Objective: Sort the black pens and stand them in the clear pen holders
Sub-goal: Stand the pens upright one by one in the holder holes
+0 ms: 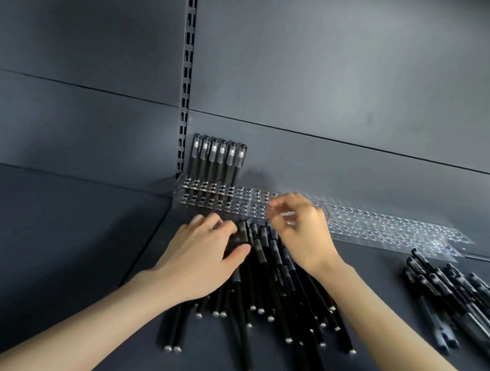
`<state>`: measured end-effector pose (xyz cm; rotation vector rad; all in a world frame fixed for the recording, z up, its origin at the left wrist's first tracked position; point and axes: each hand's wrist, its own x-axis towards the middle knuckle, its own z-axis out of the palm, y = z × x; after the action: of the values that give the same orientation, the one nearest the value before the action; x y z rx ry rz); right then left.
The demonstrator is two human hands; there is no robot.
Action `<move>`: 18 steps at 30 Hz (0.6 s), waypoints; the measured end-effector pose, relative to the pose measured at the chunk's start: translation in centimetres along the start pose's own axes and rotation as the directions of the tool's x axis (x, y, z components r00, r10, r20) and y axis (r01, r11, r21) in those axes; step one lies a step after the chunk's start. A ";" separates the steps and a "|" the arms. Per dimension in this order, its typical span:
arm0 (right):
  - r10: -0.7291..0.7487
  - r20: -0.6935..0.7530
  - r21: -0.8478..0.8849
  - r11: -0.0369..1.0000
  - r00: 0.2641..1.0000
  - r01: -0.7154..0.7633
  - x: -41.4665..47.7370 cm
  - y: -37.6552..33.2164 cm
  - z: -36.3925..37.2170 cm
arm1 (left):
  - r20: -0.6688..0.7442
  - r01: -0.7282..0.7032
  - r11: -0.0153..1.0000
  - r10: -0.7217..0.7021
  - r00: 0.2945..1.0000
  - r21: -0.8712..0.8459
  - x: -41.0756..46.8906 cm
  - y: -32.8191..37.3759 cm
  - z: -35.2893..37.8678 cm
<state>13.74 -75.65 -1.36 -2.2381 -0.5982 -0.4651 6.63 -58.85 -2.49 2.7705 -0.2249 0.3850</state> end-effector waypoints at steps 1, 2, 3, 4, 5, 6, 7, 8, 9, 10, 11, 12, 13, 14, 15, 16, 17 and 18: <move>-0.004 0.037 -0.022 1.000 0.999 0.005 -1.1 0.4 -0.6 | -0.009 0.034 0.999 -0.034 0.999 0.004 -0.7 1.0 0.1; -0.013 0.078 -0.049 0.999 0.997 0.016 -2.1 0.8 -1.2 | -0.016 0.073 0.997 -0.073 0.997 0.005 -1.5 1.9 0.3; -0.020 0.125 -0.081 0.996 0.992 0.030 -3.0 1.1 -1.8 | -0.020 0.110 0.994 -0.110 0.994 0.015 -2.2 2.9 0.5; -0.024 0.177 -0.115 0.992 0.984 0.045 -3.8 1.4 -2.3 | -0.023 0.146 0.989 -0.145 0.989 0.038 -3.0 3.8 0.8; -0.027 0.232 -0.152 0.986 0.972 0.064 -4.6 1.6 -2.8 | -0.028 0.183 0.981 -0.181 0.983 0.067 -3.7 4.5 1.1; -0.024 0.284 -0.185 0.979 0.959 0.080 -5.2 1.8 -3.0 | -0.041 0.220 0.971 -0.217 0.975 0.093 -4.4 5.2 1.5; -0.014 0.329 -0.208 0.974 0.944 0.087 -5.8 1.9 -3.2 | -0.053 0.259 0.959 -0.255 0.966 0.113 -4.9 5.6 1.9; -0.001 0.369 -0.214 0.973 0.930 0.086 -6.3 1.9 -3.3 | -0.064 0.293 0.948 -0.287 0.956 0.121 -5.3 6.0 2.2; 0.010 0.400 -0.204 0.976 0.916 0.079 -6.8 2.0 -3.2 | -0.074 0.318 0.941 -0.312 0.947 0.113 -5.6 6.3 2.4; 0.016 0.419 -0.186 0.980 0.908 0.068 -7.1 2.0 -3.1 | -0.083 0.335 0.938 -0.329 0.941 0.087 -5.7 6.4 2.6; 0.020 0.429 -0.168 0.984 0.903 0.058 -7.3 2.1 -3.1 | -0.086 0.349 0.936 -0.345 0.935 0.048 -5.8 6.6 2.8; 0.024 0.433 -0.157 0.986 0.901 0.050 -7.5 2.1 -3.0 | -0.087 0.361 0.933 -0.359 0.929 0.007 -5.8 6.7 2.9; 0.023 0.433 -0.153 0.987 0.901 0.049 -7.6 2.2 -3.0 | -0.090 0.370 0.929 -0.371 0.924 -0.028 -5.8 6.8 3.0; 0.020 0.432 -0.153 0.987 0.902 0.052 -7.7 2.3 -2.9 | -0.095 0.376 0.925 -0.380 0.920 -0.060 -5.7 6.9 3.0; 0.016 0.433 -0.157 0.986 0.901 0.058 -7.7 2.4 -3.0 | -0.100 0.381 0.920 -0.390 0.915 -0.094 -5.5 6.9 3.0; 0.014 0.436 -0.159 0.985 0.900 0.062 -7.8 2.5 -3.0 | -0.103 0.387 0.913 -0.401 0.910 -0.128 -5.4 6.8 3.0; 0.013 0.439 -0.158 0.985 0.898 0.063 -7.9 2.6 -3.0 | -0.105 0.394 0.906 -0.412 0.905 -0.157 -5.3 6.7 3.0; 0.015 0.440 -0.155 0.986 0.898 0.060 -7.9 2.7 -3.0 | -0.107 0.398 0.900 -0.420 0.901 -0.178 -5.2 6.5 2.9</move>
<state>8.25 -81.68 -4.91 -2.5169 -0.8429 -0.0075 1.04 -65.38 -4.66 2.5334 0.3494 0.4306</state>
